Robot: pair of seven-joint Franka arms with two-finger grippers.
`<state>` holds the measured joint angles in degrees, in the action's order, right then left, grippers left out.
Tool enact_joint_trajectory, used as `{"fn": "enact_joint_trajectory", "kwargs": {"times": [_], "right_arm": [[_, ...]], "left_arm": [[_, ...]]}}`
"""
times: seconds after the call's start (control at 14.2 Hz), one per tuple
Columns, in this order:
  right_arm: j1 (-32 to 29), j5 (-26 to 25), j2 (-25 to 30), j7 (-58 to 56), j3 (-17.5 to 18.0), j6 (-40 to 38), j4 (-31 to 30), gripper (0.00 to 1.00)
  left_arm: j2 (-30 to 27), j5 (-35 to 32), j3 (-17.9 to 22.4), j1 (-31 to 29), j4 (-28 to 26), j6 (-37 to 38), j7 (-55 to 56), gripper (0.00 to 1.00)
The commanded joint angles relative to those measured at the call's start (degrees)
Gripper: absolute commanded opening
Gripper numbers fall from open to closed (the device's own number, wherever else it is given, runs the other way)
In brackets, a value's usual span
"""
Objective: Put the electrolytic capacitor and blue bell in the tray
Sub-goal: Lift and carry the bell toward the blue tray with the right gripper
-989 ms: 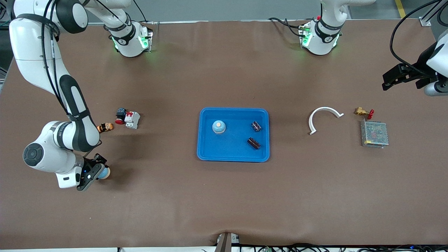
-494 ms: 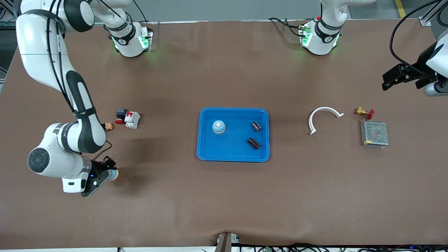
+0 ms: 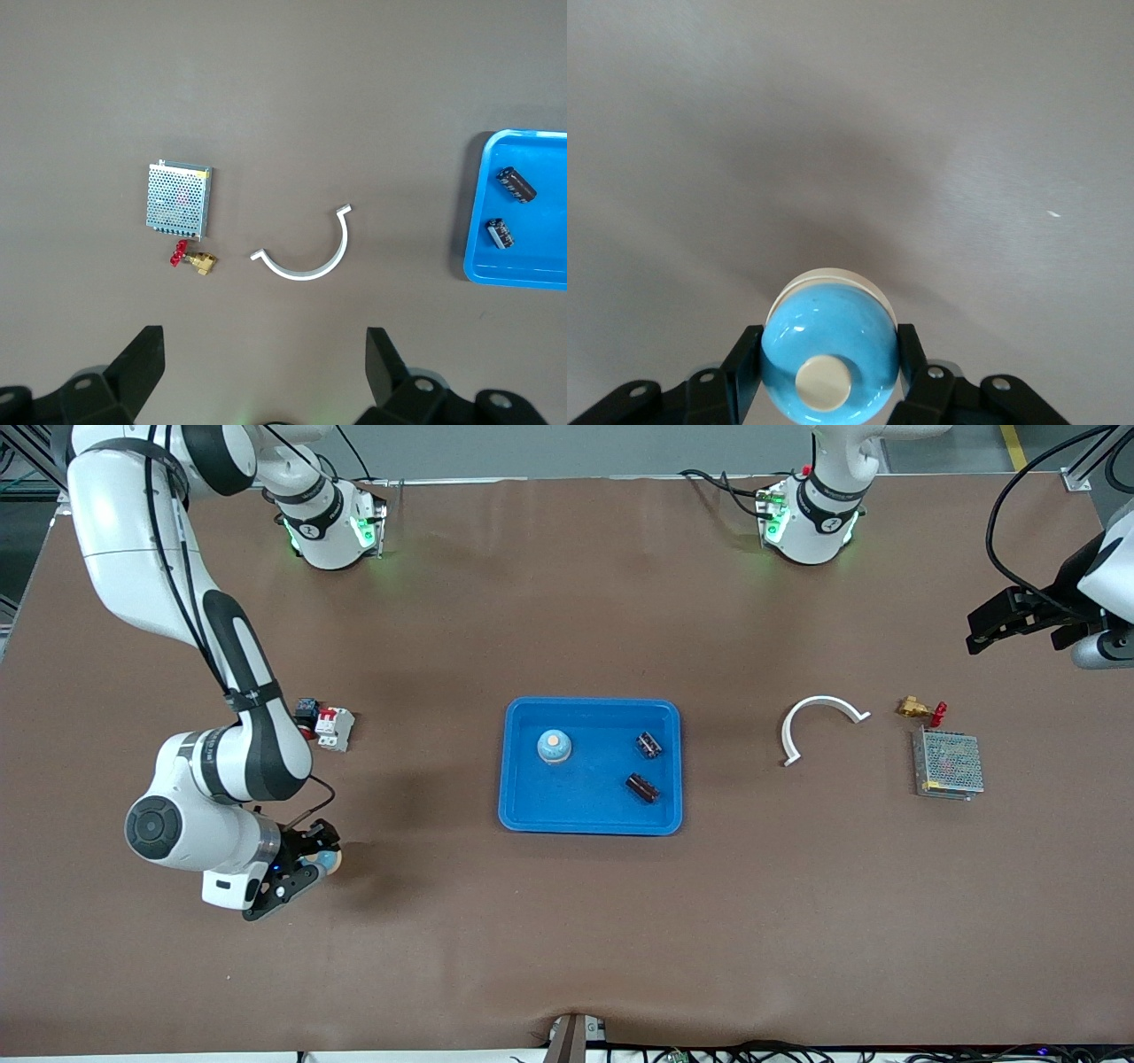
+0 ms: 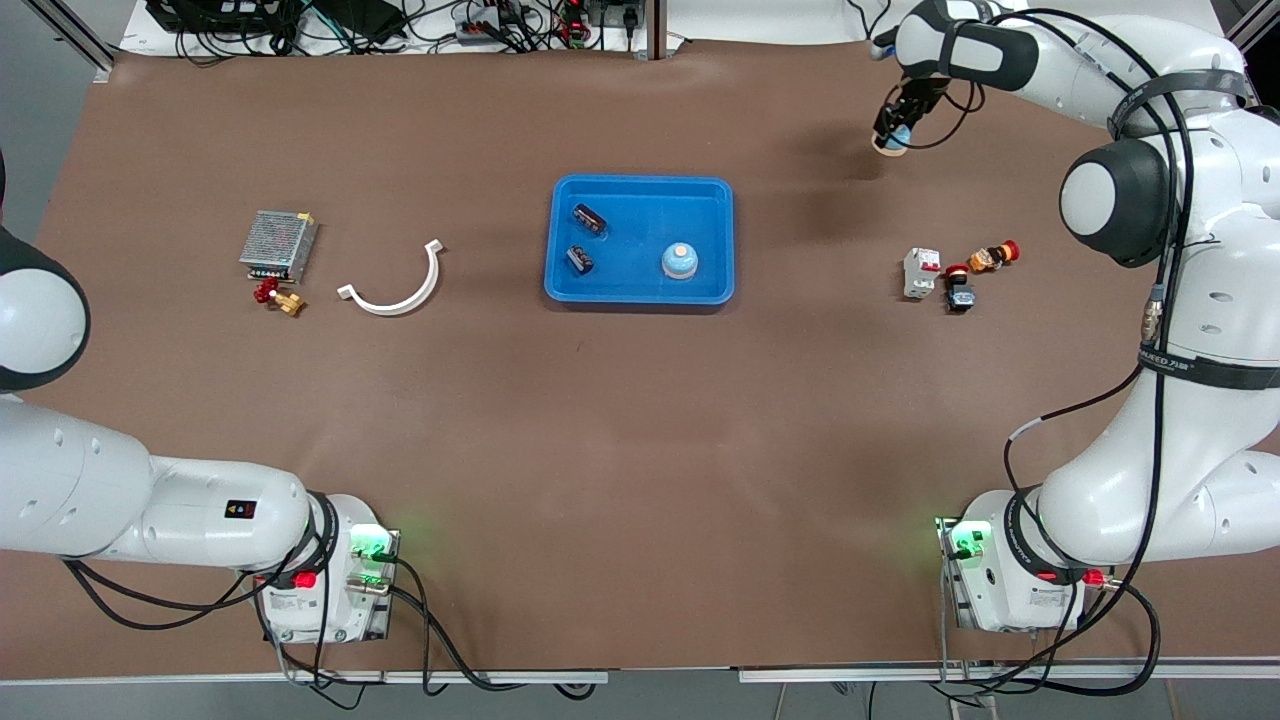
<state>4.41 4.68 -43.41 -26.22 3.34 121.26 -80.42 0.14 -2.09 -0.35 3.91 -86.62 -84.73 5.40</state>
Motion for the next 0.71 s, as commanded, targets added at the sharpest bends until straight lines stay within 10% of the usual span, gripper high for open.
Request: {"fn": "enact_joint_trajectory", "kwargs": {"times": [0.0,0.64], "right_arm": [[-0.19,0.68,1.92,7.65,2.02,-1.11,-0.61,0.54],[7.79,-0.28,3.33,39.81,6.77,-0.93,-0.61,0.54]], "left_arm": [[-0.67,1.13,0.0,-0.04,-0.48,0.0,-0.65,1.0],[-0.67,1.21,0.0,-0.22,-0.39,0.09,-0.83,1.0]]}}
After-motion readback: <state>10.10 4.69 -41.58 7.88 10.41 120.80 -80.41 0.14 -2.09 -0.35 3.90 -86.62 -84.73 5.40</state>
